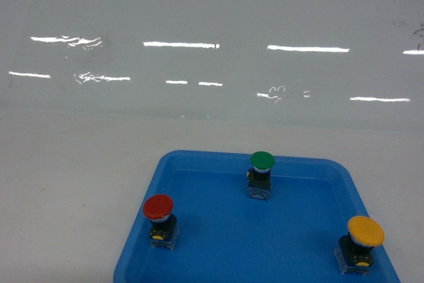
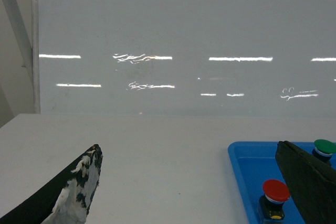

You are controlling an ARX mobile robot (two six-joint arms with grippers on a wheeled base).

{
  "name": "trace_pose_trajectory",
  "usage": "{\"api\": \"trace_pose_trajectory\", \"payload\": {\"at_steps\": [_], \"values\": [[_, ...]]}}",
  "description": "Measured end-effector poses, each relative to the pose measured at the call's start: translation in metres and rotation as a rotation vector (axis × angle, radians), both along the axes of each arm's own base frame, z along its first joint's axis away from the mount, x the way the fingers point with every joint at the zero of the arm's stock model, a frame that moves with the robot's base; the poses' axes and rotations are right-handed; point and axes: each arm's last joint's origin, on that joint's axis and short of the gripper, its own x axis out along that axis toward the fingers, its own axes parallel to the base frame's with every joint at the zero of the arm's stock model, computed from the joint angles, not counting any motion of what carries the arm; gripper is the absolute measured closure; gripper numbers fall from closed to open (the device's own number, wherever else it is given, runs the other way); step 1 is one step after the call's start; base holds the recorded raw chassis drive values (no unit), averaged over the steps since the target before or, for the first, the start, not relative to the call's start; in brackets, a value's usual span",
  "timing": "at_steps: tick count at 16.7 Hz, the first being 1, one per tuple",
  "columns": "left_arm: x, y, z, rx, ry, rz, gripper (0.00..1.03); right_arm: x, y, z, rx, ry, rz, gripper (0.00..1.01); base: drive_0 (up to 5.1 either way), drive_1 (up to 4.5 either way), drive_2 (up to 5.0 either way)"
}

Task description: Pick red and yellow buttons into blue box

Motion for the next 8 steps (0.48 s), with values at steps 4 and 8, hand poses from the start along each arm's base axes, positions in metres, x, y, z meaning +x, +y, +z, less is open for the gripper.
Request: {"api": "trace_pose_trajectory", "payload": {"at_steps": [4,8], "values": [[0.0,0.0,0.0,0.0,0.0,0.0,0.05,0.0,0.0,0.0,0.0,0.0,0.0,0.03,0.0,0.0,0.0],[0.0,0.0,0.0,0.0,0.0,0.0,0.05,0.0,0.0,0.0,0.0,0.0,0.0,0.03,0.0,0.0,0.0]]}}
